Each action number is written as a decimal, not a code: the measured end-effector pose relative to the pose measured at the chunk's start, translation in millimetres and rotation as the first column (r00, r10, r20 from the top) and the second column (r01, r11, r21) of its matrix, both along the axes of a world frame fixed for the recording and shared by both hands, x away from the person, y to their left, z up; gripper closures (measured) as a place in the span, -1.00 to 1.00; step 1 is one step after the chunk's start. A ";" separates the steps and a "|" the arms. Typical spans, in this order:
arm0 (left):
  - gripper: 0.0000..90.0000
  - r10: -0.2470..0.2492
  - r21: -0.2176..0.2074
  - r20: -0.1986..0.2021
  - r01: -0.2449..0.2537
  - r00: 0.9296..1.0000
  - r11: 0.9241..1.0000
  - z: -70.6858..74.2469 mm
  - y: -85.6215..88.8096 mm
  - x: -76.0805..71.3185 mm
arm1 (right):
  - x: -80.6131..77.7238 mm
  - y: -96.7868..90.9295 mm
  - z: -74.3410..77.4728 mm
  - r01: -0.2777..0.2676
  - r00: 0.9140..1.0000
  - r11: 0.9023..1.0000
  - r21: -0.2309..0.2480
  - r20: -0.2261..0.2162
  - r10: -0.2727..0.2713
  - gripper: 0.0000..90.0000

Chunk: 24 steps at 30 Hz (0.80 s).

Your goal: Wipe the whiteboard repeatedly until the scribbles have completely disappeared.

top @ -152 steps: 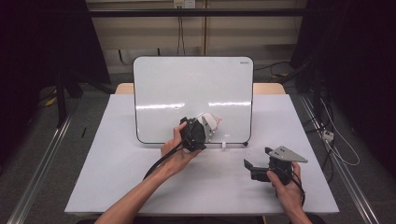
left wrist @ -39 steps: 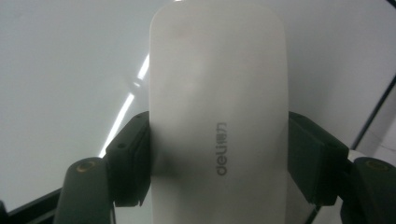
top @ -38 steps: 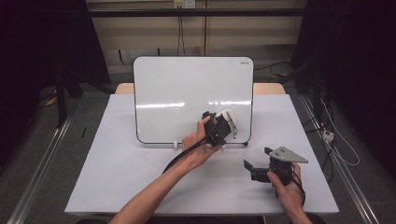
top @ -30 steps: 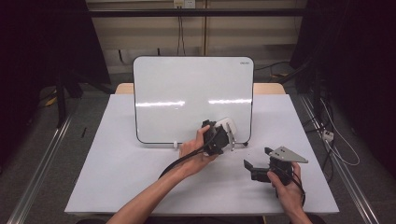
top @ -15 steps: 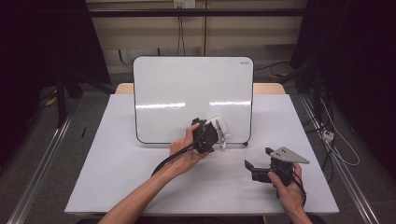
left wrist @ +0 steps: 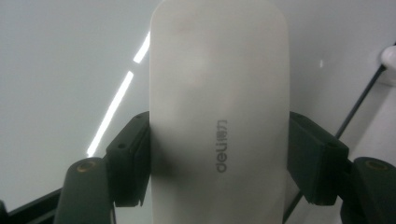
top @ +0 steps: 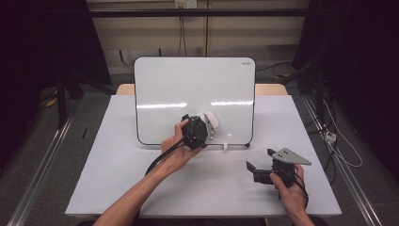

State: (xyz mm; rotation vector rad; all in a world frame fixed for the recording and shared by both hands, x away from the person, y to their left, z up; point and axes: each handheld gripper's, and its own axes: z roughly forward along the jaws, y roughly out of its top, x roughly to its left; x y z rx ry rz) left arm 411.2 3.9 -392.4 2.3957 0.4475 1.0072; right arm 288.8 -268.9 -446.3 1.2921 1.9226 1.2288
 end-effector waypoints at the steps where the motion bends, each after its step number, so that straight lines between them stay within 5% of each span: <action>1: -0.31 0.003 -0.001 -0.002 -0.003 1.000 1.000 2.2 3.4 1.9 | 0.1 -0.1 -0.1 0.000 1.000 1.000 0.000 -0.001 0.000 -0.88; 10: -0.31 0.066 -0.093 -0.016 -0.067 0.998 0.993 11.7 26.8 12.7 | 0.1 0.3 -0.1 0.000 1.000 1.000 0.000 0.000 0.000 -0.88; 20: -0.31 0.107 -0.149 -0.033 -0.111 0.994 0.983 18.9 55.5 21.1 | 0.3 1.0 -0.1 -0.001 1.000 1.000 -0.001 0.000 0.001 -0.88; 24: -0.31 0.105 -0.185 -0.086 -0.119 0.991 0.975 23.6 63.4 23.8 | 0.6 1.0 -0.2 0.001 1.000 1.000 0.000 -0.002 -0.001 -0.88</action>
